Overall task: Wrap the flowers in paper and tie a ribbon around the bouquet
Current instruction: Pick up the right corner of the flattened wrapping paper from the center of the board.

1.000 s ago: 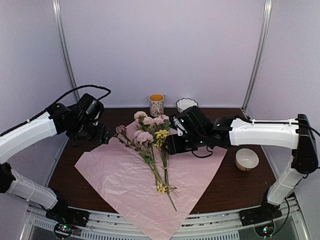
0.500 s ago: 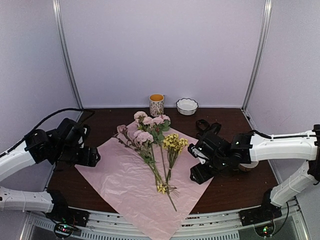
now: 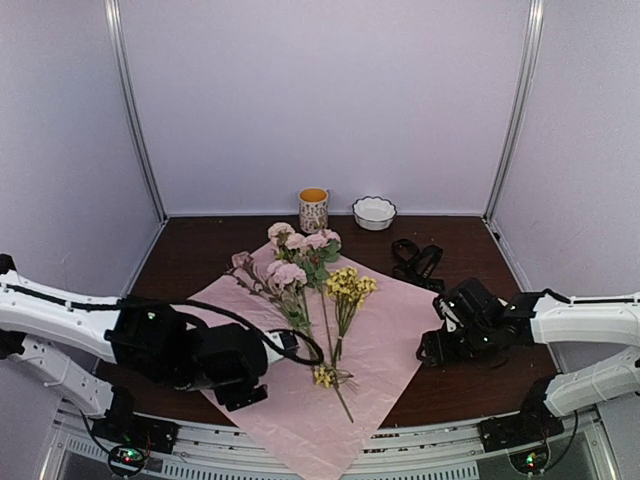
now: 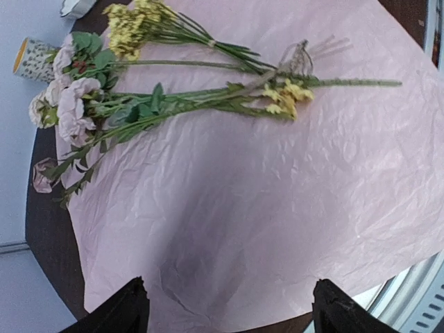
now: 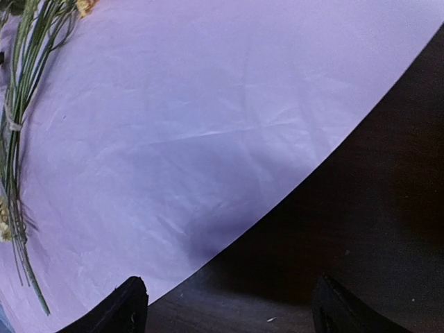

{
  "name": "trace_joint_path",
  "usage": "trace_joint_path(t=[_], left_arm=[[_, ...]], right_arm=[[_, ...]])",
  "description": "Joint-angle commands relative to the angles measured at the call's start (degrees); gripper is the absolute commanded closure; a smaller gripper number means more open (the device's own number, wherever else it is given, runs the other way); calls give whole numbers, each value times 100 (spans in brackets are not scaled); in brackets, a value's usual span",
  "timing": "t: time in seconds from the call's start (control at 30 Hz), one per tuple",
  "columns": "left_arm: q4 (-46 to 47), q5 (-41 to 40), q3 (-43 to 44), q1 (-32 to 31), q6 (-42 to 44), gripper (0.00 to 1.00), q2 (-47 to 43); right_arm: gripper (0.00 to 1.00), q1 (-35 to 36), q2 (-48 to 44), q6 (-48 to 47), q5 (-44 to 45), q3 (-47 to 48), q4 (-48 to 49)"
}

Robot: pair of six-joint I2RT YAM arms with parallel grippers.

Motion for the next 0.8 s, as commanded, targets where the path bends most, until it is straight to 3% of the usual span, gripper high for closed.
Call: trace_joint_path(t=[0.0, 0.2, 0.37, 0.5, 0.67, 0.7, 0.77], left_arm=[[-435, -131, 256, -395, 1082, 15, 885], [-396, 358, 190, -454, 1601, 13, 1360], [-387, 855, 229, -459, 1896, 13, 1654], [-303, 843, 244, -602, 2146, 13, 1953], [475, 674, -190, -887, 2848, 13, 1801], [538, 696, -252, -918, 2928, 13, 1794], [595, 783, -318, -975, 3034, 13, 1837]], right_arm=[[17, -612, 171, 280, -250, -220, 1025], [18, -1071, 831, 251, -402, 25, 1441], [24, -1140, 1539, 151, -661, 305, 1794], [48, -1140, 1837, 243, -1064, 499, 2098], [92, -1140, 1685, 197, -914, 643, 1966], [98, -1140, 1634, 159, -917, 686, 1908], [100, -1140, 1547, 96, -929, 810, 1708]])
